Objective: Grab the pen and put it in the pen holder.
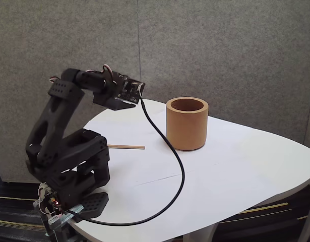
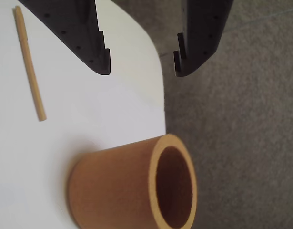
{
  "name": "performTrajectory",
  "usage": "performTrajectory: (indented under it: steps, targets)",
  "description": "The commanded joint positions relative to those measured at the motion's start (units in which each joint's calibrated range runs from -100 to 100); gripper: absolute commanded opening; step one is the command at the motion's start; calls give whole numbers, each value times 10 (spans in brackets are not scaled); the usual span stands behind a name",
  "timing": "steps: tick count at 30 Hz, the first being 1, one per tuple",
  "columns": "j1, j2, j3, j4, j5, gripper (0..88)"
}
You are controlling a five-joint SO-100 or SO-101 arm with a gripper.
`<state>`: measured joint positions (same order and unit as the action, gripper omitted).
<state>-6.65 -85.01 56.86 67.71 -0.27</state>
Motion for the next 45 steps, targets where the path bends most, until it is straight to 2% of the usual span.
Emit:
performTrajectory:
  steps: [1,7,11,15,17,20,27,38,45]
  targets:
    - [-10,133,-157,1,0,183]
    - [-16,315,-375,19,-1,183]
    - [-89,390,-449,100,-7,183]
    - [-163,443,-464,153,-78,183]
    - [-175,463,-463,146,-108,183]
    - [-189,496,-456,113,-129,183]
    - [-223,639,-454,48,-133,183]
    - [-226,845,-455,24,-130,186]
    - [-226,892,-460,8,-129,189]
